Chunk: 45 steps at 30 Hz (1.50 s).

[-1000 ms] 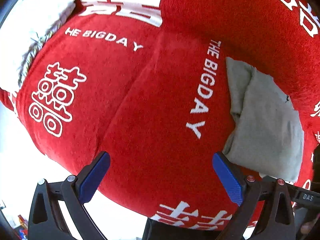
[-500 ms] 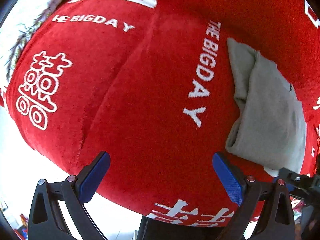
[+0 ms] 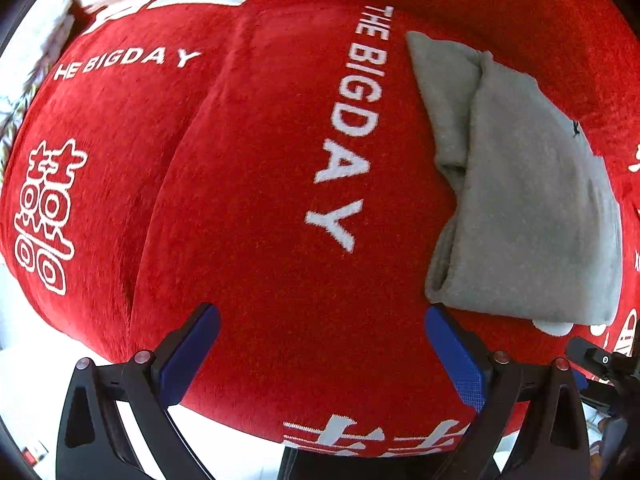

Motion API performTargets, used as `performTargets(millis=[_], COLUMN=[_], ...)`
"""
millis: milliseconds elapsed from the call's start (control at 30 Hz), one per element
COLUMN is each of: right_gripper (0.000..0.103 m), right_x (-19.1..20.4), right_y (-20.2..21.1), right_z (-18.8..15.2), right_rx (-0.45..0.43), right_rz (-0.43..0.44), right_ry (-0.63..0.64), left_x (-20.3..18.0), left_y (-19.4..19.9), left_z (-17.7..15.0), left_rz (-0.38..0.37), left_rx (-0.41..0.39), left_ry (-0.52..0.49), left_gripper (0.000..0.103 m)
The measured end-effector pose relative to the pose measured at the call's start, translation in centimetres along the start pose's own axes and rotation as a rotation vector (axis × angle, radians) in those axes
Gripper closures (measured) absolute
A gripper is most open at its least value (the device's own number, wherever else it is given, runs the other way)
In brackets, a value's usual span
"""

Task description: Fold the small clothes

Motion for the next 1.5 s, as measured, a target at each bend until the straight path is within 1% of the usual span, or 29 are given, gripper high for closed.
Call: performTargets(millis=[200,333,500,633,900,1033,1133,1200,1267,1367,1400,1500], right_gripper=[0.023,0.022,0.022,0.022,0.021,0.021,0.021,0.021,0.021,0.017,0.014,0.014], right_x=[-0.4,-0.5,-1.1,-1.6,-0.8,-0.3,0.2,0.6,1.2,2.2,2.6,3.6], right_y=[-0.7,-0.9,-1.3,-1.8,-2.0,-2.4,-2.7,-2.9,-3.3,-4.0,-4.1,-4.5], right_z=[0.1,0.3,0.5,0.5,1.0,1.2,1.3,1.4,1.5,1.6,1.7,1.7], right_rx=[-0.027,-0.041,-0.053,-0.050,-0.075,-0.086,-0.114,-0.144,-0.173,-0.209,-0.223,-0.241], right_rz=[0.085,0.124,0.146,0.191,0.234,0.266,0.281,0.297,0.318,0.344,0.351,0.359], right_ry=[-0.075,-0.109,-0.136,-0.181,-0.152,-0.161,-0.169,-0.178,-0.189,-0.193,-0.193,-0.196], left_x=[-2.0,-3.5,-4.0,-3.8,-4.9,-5.7,-6.4,-6.4,-5.8,-4.7,-4.4,-3.9], left_y=[-0.3,-0.6,-0.7,-0.7,-1.7,-2.2,-2.3,-2.2,-2.1,-2.6,-2.8,-3.4], left_z=[0.8,1.7,2.1,2.6,3.7,4.3,4.7,5.3,6.0,7.0,7.4,8.1], left_rz=[0.006,0.008,0.005,0.017,0.020,0.017,0.014,0.007,-0.017,-0.057,-0.068,-0.108], left_rx=[0.000,-0.001,0.004,0.001,0.008,0.007,-0.009,-0.037,-0.051,-0.043,-0.042,-0.039], left_ry=[-0.047,-0.069,-0.088,-0.110,-0.144,-0.169,-0.179,-0.172,-0.154,-0.104,-0.085,-0.062], left_gripper=[0.001,0.001,0.001,0.001,0.001,0.001,0.001,0.001,0.001,0.001,0.001,0.001])
Point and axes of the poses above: each gripper's, at about its wrist camera, not at the fingertips, and y roughly against the way its jaws point, x to its left, z to its top, the point moved 3 cm from there along -y, roughly the way its jaws point, and after that the axes turned 8 degrees about -x, right-handed, at the moved point
